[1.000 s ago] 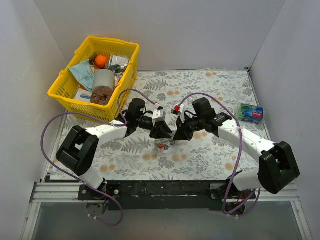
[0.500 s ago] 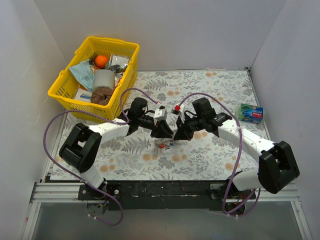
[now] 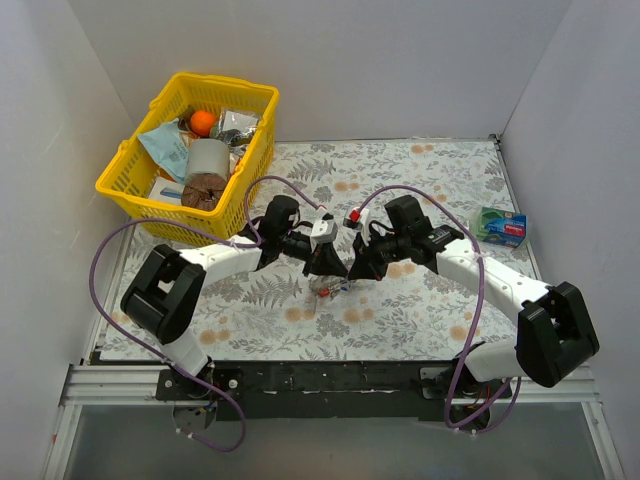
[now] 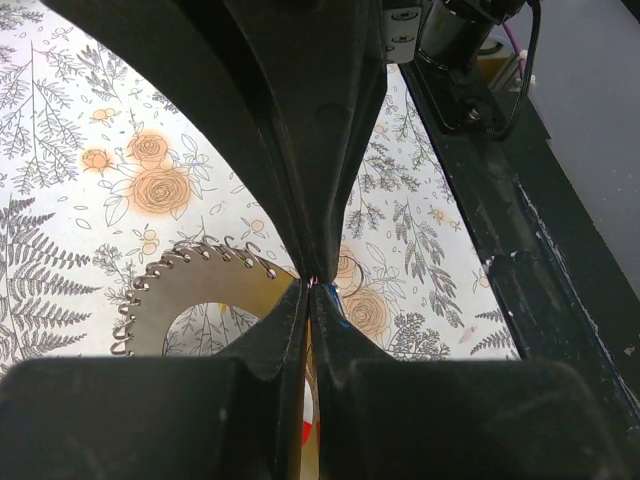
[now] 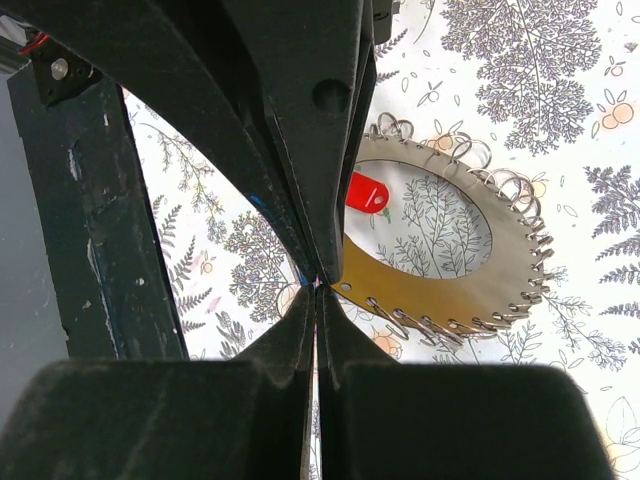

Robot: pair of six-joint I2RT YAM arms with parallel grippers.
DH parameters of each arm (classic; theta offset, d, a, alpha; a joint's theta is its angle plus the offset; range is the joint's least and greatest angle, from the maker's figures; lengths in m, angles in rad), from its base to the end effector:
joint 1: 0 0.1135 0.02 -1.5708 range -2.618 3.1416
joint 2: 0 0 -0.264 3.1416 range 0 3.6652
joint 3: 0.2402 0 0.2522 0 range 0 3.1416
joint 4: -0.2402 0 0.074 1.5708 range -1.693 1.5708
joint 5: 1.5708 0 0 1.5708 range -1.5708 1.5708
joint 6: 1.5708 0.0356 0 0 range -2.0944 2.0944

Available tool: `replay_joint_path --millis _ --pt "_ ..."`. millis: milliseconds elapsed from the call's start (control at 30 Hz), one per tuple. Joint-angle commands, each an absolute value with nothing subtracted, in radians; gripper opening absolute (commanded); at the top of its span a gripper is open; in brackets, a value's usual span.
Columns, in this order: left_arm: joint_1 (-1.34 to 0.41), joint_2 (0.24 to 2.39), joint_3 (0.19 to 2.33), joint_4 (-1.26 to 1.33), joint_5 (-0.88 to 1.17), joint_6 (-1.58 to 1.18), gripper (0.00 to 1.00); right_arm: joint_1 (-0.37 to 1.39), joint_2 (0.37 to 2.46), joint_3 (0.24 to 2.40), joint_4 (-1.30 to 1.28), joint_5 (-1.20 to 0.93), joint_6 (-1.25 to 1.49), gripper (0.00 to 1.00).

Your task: Put the keys on the keyring

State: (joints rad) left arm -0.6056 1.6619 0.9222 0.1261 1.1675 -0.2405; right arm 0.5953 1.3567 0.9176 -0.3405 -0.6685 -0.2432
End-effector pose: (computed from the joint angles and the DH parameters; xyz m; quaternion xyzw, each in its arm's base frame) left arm 0.2587 -0.2189 0.2049 0.3841 0.6823 -0.6039 0.1495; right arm 0.2225 0.1773 0.2500 -0.4703 0.7447 0.3618 0.3054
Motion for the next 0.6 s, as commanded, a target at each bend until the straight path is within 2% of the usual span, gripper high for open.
replay_joint_path --millis 0,67,100,133,200,233,333,567 --pt "-0.611 1.648 0.956 0.104 1.175 -0.213 0.0 0.601 1.342 0.937 -0.293 -0.695 -0.249 0.01" --pt "-0.611 1.641 0.953 0.106 1.172 -0.215 0.0 0.601 1.333 0.937 -0.288 -0.68 -0.244 0.02" --pt "-0.612 1.64 0.951 0.12 1.169 -0.224 0.0 0.601 1.325 0.936 -0.279 -0.675 -0.238 0.07" --pt "-0.612 1.632 0.948 0.132 1.164 -0.233 0.0 0.601 1.318 0.934 -0.272 -0.663 -0.235 0.17" --pt "-0.611 1.623 0.927 0.194 1.16 -0.264 0.0 0.601 1.286 0.92 -0.24 -0.646 -0.221 0.27" --pt "-0.612 1.614 0.916 0.222 1.154 -0.302 0.0 0.601 1.275 0.916 -0.229 -0.634 -0.216 0.36" --pt "-0.611 1.6 0.876 0.349 1.146 -0.391 0.0 0.6 1.236 0.902 -0.19 -0.611 -0.198 0.49" --pt "-0.611 1.566 0.795 0.623 1.102 -0.573 0.0 0.588 1.174 0.873 -0.123 -0.58 -0.146 0.7"
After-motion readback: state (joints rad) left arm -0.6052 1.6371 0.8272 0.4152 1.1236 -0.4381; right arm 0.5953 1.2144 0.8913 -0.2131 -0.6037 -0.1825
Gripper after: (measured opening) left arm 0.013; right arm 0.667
